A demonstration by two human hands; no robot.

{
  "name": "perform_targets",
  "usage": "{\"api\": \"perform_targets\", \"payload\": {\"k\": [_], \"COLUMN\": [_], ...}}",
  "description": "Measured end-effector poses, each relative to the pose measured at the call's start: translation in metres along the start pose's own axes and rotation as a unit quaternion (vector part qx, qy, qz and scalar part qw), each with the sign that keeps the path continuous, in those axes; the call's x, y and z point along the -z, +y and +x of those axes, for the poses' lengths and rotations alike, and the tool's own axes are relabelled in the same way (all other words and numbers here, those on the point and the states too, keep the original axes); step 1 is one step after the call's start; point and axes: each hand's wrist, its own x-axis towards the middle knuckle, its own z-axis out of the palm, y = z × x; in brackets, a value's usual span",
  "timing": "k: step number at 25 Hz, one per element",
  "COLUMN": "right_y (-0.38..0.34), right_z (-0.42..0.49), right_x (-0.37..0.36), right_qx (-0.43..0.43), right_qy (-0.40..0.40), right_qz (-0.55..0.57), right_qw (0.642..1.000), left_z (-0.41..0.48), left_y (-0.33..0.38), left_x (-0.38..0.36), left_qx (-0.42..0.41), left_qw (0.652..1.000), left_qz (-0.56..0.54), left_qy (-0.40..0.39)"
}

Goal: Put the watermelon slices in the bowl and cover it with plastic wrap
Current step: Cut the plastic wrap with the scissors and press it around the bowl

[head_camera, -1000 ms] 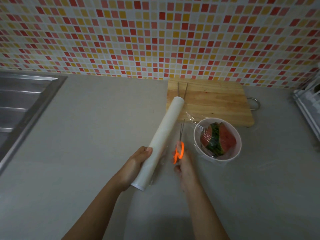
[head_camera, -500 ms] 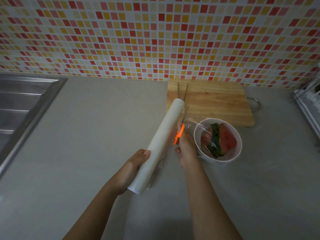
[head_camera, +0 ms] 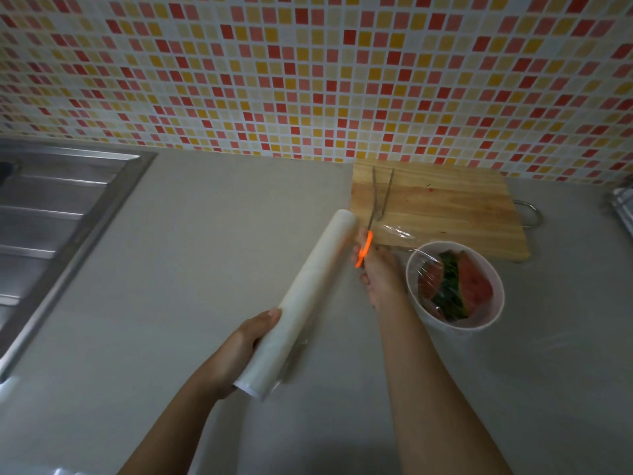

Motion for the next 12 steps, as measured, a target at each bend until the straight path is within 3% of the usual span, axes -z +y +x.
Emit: {"api": "perform_targets", "payload": {"k": [3,7,10,12], "right_y": [0.025,0.056,0.058,0.057], "right_z": [-0.025,-0.072,-0.080,-0.082], "right_x": [0.010,0.035,0.038,0.035], "right_qx": [0.056,0.158,0.177,0.171], "right_qy": [0.026,0.083,0.039,0.020], "right_qz": [-0.185,-0.333,-0.465,-0.523], "right_qw": [0.981,0.926,0.867,0.835], "left_z": [0.002,0.008,0.010,0.013], "left_y": [-0.018,-0.025,-0.026,-0.028], "left_x": [0.008,-0.001,-0.008,-0.007], "left_qx": [-0.016,-0.076,-0.100,-0.107], "left_qw": [0.998,0.993,0.986,0.972], "left_qz": [-0.062,0.009,0.050,0.154], "left_qy": [0.026,0.086,0.126,0.145]}}
